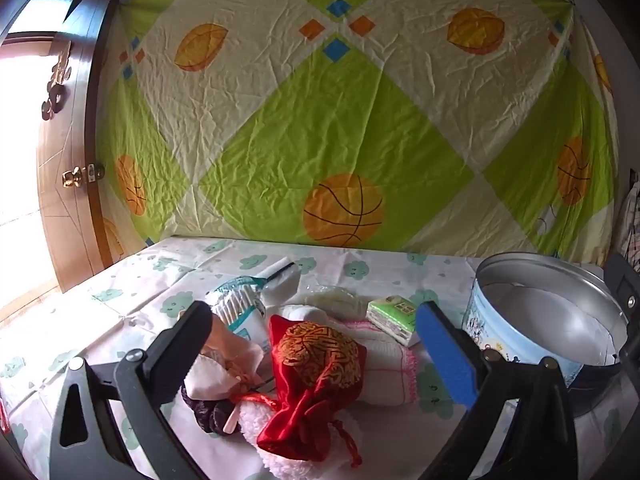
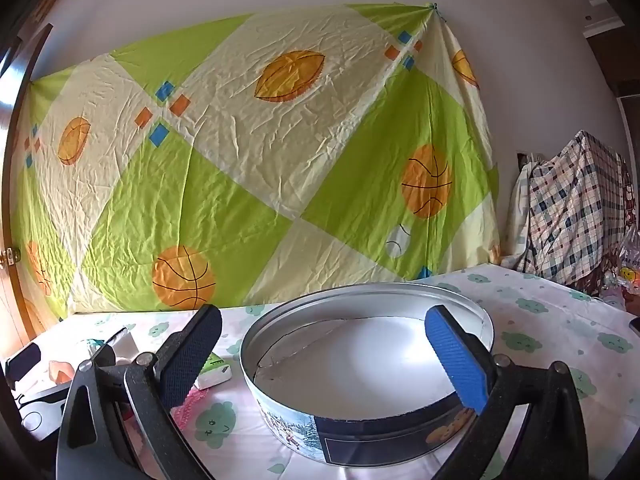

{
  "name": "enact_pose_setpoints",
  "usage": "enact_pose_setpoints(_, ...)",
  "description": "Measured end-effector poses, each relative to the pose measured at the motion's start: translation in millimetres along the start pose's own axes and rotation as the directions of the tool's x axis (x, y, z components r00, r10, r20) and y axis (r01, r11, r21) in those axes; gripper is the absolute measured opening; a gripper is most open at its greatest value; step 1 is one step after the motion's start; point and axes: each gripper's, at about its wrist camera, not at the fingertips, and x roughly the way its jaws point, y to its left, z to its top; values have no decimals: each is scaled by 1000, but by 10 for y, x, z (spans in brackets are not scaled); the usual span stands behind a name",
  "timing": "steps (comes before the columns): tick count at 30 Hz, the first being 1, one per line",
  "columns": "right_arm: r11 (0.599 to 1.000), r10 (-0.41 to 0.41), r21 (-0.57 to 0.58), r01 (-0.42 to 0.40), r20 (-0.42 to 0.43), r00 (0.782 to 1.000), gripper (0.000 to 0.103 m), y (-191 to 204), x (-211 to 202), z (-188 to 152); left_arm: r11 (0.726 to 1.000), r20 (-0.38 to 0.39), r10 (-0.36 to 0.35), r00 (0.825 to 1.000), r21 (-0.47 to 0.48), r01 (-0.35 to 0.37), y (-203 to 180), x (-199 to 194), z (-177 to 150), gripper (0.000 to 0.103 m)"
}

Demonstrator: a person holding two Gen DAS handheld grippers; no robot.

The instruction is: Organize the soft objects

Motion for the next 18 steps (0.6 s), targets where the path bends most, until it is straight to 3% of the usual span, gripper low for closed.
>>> enact_pose_setpoints(18,1000,-4,0,4,3,1000,103,1,-7,5,1000,-2,1,1000,0,-1,-6,-1,3,103)
